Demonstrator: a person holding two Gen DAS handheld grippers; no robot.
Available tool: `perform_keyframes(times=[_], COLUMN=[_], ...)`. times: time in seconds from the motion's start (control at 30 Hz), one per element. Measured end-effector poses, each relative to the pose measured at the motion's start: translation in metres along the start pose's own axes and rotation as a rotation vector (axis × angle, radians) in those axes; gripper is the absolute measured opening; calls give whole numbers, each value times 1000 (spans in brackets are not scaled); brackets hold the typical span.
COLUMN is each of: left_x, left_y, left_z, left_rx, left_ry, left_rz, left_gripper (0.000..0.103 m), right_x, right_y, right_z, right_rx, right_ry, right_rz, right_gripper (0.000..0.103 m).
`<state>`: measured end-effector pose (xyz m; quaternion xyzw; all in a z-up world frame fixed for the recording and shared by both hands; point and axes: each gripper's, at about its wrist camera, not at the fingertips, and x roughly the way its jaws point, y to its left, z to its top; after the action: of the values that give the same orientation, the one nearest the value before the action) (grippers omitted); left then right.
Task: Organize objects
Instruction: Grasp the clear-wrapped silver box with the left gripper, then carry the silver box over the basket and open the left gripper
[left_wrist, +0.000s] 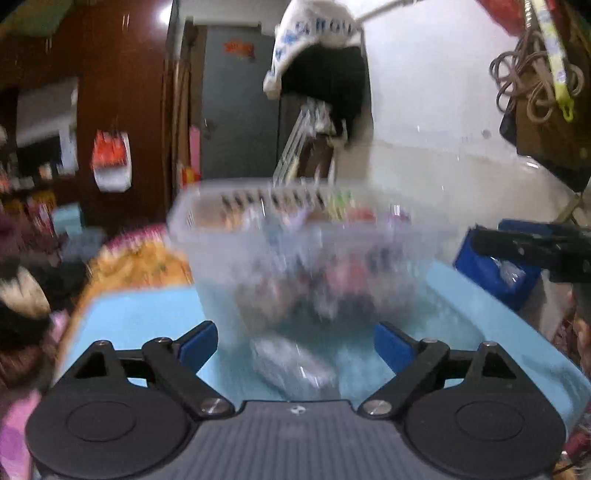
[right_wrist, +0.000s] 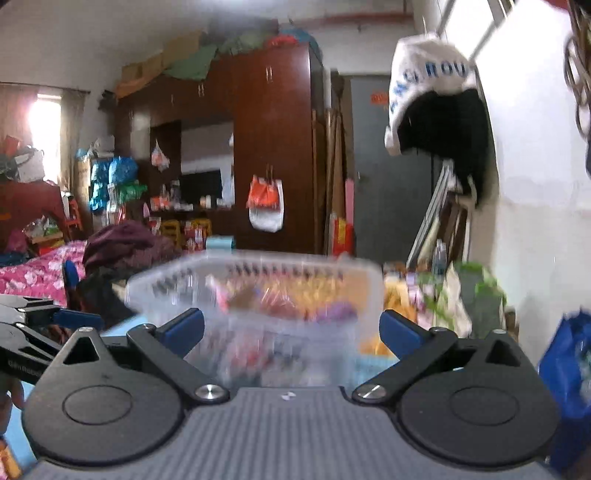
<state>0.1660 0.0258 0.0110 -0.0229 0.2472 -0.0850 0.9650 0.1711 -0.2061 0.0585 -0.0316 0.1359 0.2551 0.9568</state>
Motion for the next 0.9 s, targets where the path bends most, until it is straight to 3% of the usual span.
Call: perform_keyframes(times=[0.07,0.13,0.23,0.33,0.37,0.4,0.47,0.63,0.9], left_x=[14,28,42,50,53,54,56,29,-21], left_y=[5,6,4,3,1,-1,-4,-13,-27], left_z=[-5,-10,-14,-16,-16,-16,-19,-28,-28], left_rx=[-32,-38,-45,-83,-86,-83,-71,-32,12], left_ry=[37,99,122,133,138,139,140,58,-43], left_rz=[-14,20,42,10,10,25,80,90,19], left_gripper=[93,93,93,91,86,71,54,53,53], right_x=[9,14,23,24,24,24,25,22,19], right_y=[-6,-8,-11,-11,-10,-8,-4,-4,-10], right_z=[-8,-15,-22,-29,-31,-33,-38,-52,-61], right_rx=[16,6,1,25,25,20,6,3,42], right_ry=[49,79,110,119,121,124,125,132,156], right_rz=[11,-18,-36,-24,-23,-21,-27,-42,6], right_gripper=[103,103,103,103,103,103,103,103,103])
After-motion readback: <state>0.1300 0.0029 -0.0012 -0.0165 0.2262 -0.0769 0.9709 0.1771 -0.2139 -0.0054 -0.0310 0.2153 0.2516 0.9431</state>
